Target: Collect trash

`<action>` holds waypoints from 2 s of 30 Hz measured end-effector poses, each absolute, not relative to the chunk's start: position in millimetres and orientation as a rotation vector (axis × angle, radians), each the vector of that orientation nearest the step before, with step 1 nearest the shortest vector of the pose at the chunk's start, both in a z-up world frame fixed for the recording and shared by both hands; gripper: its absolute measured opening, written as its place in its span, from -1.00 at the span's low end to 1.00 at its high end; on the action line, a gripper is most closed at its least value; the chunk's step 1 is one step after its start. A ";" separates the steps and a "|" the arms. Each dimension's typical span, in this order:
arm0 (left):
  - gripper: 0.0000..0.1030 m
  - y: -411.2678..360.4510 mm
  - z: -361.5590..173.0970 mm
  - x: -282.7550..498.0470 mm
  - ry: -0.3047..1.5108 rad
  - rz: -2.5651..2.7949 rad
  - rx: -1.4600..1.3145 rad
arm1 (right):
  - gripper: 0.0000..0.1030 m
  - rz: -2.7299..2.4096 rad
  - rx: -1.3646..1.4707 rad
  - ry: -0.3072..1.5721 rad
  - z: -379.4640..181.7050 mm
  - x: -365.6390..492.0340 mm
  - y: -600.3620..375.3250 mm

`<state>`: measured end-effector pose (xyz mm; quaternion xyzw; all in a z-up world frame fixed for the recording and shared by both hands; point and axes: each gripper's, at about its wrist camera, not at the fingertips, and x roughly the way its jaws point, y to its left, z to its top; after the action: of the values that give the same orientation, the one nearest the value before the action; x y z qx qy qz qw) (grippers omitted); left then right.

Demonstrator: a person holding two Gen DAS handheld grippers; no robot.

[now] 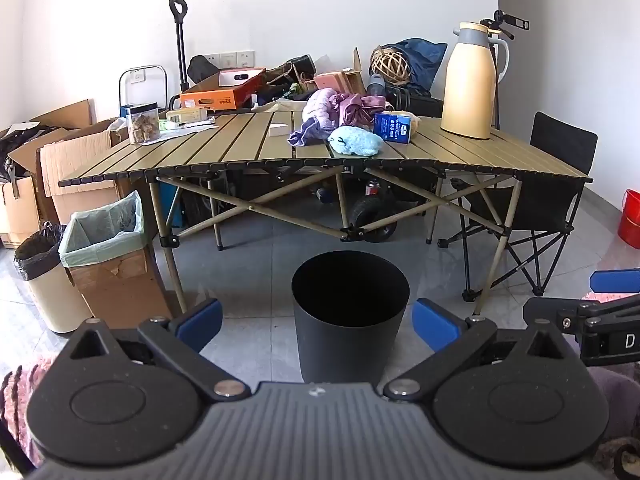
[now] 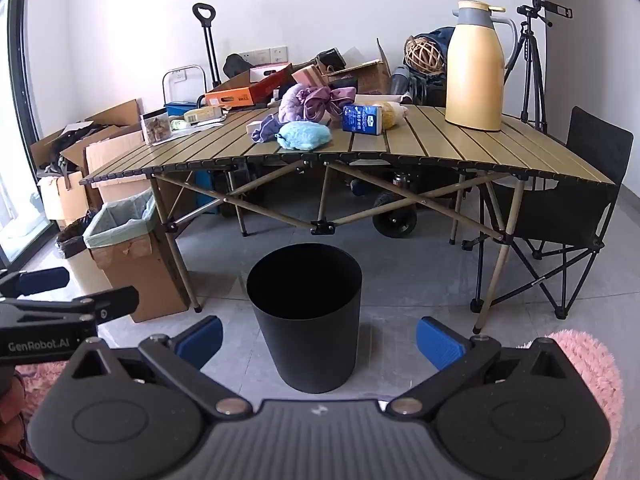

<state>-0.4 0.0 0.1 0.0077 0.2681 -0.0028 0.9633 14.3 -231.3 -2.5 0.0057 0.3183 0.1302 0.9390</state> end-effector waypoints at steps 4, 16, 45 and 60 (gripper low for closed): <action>1.00 0.4 0.3 -0.4 0.547 -0.008 0.004 | 1.00 0.261 0.006 0.652 -2.3 14.4 -231.4; 1.00 0.2 0.2 -0.2 0.549 -0.006 0.007 | 1.00 0.260 0.002 0.654 -1.2 17.8 -231.6; 1.00 0.3 0.4 -0.4 0.548 -0.007 0.005 | 1.00 0.262 0.005 0.642 -0.5 15.4 -228.6; 1.00 0.1 0.2 -0.2 0.548 -0.008 0.005 | 1.00 0.262 0.004 0.641 0.1 16.4 -227.7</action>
<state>-0.2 0.1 0.2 0.0024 0.2705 -0.0039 0.9627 16.4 -227.7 0.1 0.0019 0.3140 0.1286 0.9407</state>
